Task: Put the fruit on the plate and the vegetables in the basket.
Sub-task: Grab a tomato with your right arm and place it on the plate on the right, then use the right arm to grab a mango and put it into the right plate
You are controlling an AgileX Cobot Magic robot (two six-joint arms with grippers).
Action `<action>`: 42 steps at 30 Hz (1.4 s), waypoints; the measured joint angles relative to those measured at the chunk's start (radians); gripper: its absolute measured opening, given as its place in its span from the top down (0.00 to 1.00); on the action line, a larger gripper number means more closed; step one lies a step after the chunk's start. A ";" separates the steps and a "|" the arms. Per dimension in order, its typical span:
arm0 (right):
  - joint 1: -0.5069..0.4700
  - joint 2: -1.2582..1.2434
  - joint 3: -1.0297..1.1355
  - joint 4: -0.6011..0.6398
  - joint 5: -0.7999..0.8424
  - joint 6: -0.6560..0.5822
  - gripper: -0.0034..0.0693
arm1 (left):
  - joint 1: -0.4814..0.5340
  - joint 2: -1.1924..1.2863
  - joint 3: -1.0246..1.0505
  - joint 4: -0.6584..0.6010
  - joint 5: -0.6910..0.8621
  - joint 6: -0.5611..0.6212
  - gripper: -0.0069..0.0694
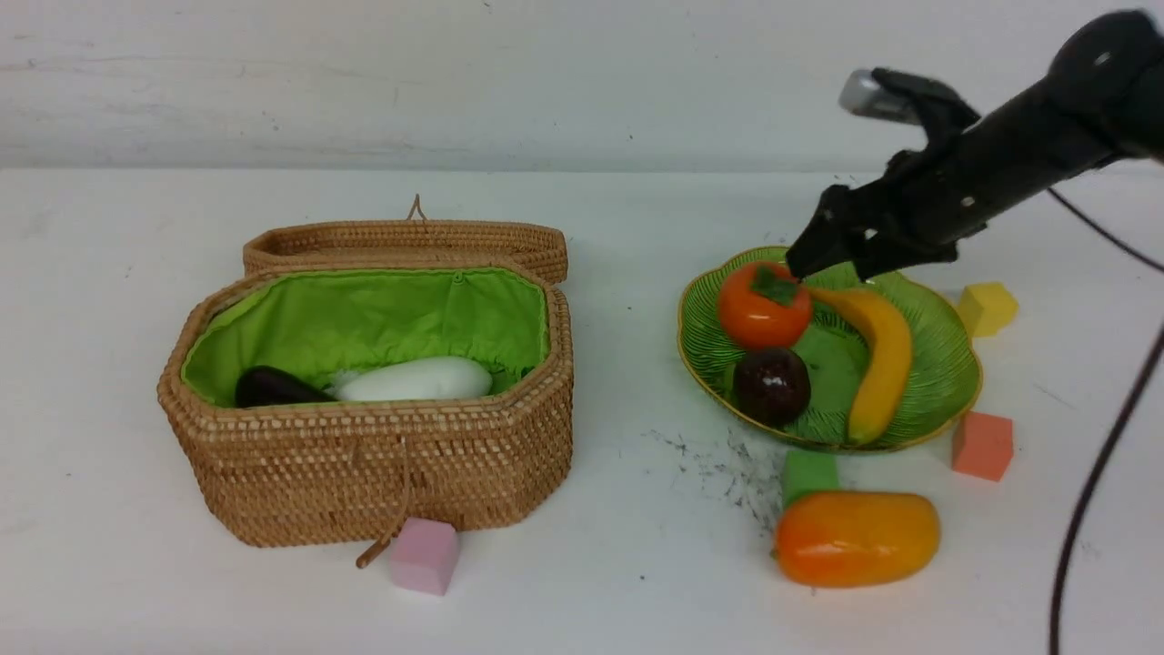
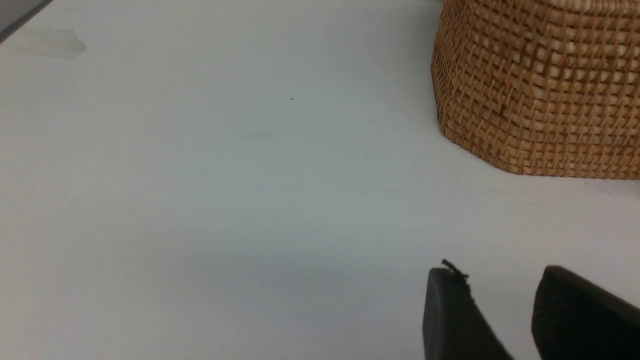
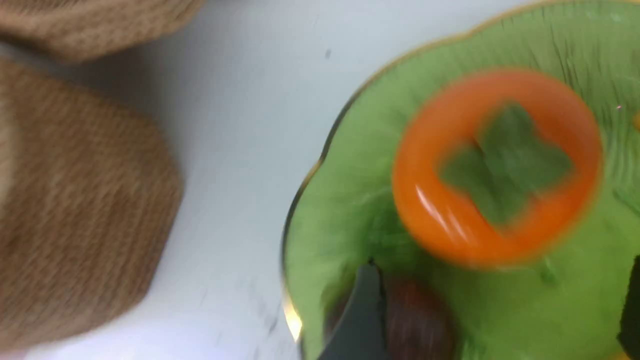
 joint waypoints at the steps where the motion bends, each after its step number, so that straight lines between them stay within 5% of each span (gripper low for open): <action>1: -0.002 -0.034 0.026 0.006 0.006 -0.016 0.09 | 0.000 0.000 0.000 0.000 0.000 0.000 0.60; 5: -0.003 -0.161 0.160 0.049 0.003 -0.114 0.11 | 0.000 0.000 0.000 0.000 0.000 0.000 0.60; 13: -0.006 -0.349 0.504 0.078 0.001 -0.546 0.15 | 0.000 0.000 0.000 0.000 0.000 0.000 0.60; 20: 0.048 -0.349 0.638 -0.091 0.012 -0.869 0.16 | 0.000 0.000 0.000 0.000 0.000 0.000 0.60; 30: 0.193 -0.325 0.663 -0.301 -0.101 -0.906 0.16 | 0.000 0.000 0.000 0.000 0.000 0.000 0.60; 42: 0.203 -0.235 0.650 -0.343 -0.124 -0.825 0.16 | 0.000 0.000 0.000 0.000 0.000 0.000 0.60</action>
